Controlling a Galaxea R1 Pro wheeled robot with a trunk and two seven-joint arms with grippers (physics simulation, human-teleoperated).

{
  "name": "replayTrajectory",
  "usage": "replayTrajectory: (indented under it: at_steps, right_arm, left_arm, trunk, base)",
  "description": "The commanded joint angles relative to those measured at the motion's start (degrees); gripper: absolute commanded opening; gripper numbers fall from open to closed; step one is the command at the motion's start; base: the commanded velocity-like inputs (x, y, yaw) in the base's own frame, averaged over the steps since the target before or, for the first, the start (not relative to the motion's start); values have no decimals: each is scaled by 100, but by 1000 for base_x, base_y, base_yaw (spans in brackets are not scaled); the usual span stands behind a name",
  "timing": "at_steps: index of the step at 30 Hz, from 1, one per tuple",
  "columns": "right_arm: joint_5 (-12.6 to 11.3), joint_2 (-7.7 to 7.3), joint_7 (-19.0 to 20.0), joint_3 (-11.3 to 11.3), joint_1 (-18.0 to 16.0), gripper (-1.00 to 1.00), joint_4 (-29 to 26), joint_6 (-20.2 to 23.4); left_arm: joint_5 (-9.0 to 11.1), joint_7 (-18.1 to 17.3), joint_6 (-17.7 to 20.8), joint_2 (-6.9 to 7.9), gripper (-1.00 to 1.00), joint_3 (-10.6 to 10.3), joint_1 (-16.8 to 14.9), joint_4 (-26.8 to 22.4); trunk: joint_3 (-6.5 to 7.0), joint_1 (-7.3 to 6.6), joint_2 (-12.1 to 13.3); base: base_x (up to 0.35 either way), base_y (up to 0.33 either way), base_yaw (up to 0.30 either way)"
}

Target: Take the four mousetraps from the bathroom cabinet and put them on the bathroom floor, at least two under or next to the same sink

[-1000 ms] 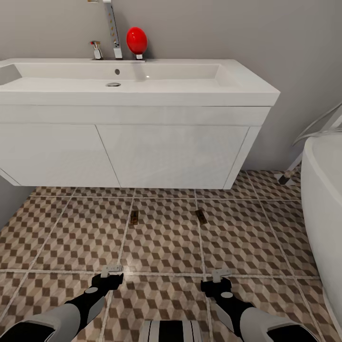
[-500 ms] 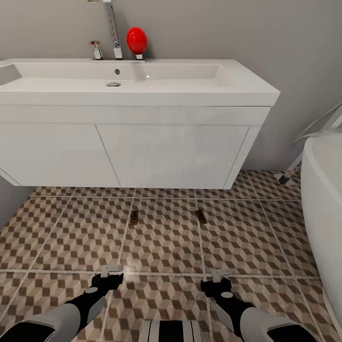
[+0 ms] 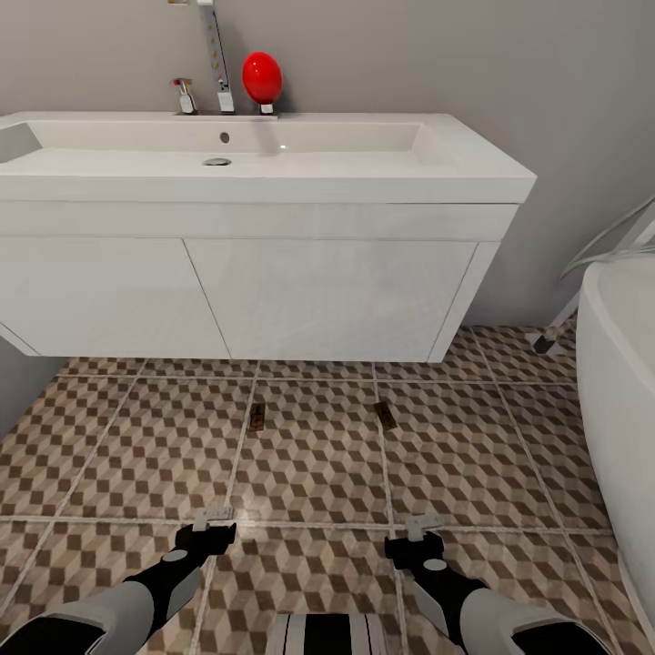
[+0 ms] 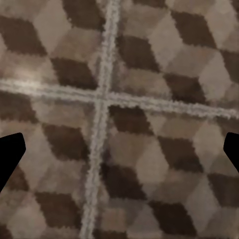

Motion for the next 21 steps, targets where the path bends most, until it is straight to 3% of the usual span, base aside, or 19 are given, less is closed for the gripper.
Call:
replayTrajectory:
  at_steps: [1,9,21]
  right_arm:
    - [13,2,-34,40,-3,100,8,-8]
    - [12,2,-34,40,-4,100,6,-8]
    - [13,2,-34,40,-3,100,8,-8]
  left_arm:
    - [51,12,-17,1,100,-51,-2,2]
    - [51,17,-17,10,100,-49,-2,-3]
    - [60,21,-17,20,100,-42,-1,-4]
  trunk:
    - [-4,-1,-1]
    - [-4,-1,-1]
    - [-4,-1,-1]
  base:
    - [0,0,0]
    - [40,0,0]
    - [261,0,0]
